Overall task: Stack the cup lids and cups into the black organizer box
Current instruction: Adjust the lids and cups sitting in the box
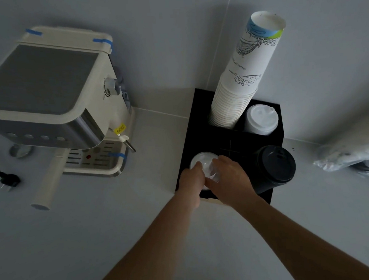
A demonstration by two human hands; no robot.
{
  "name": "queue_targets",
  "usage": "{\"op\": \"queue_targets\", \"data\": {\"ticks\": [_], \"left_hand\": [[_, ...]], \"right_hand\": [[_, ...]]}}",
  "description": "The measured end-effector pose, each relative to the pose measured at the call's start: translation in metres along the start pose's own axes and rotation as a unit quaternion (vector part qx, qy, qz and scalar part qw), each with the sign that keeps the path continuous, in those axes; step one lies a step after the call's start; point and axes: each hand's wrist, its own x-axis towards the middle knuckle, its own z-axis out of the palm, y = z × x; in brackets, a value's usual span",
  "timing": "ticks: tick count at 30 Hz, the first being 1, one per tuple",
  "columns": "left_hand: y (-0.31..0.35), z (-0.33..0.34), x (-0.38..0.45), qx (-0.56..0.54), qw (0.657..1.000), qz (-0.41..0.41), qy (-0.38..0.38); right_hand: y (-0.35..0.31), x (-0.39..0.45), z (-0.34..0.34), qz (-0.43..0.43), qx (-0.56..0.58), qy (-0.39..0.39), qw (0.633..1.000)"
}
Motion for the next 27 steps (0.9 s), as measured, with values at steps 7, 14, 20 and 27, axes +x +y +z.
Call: {"op": "queue_targets", "data": {"ticks": [7, 14, 20, 27], "left_hand": [[0.003, 0.001, 0.008, 0.012, 0.999, 0.039, 0.017], [-0.008, -0.003, 0.003, 0.025, 0.995, 0.099, 0.022], [-0.022, -0.018, -0.008, 0.067, 0.984, 0.163, 0.002], [-0.020, -0.017, -0.010, 0.108, 0.974, 0.199, 0.007]], "right_hand": [[0.003, -0.001, 0.008, 0.001, -0.004, 0.004, 1.000], [0.002, -0.005, 0.005, -0.018, -0.027, 0.014, 0.999], [0.001, -0.018, 0.008, -0.035, -0.045, 0.031, 0.998], [0.003, -0.020, 0.005, -0.026, -0.010, 0.032, 0.999]]}}
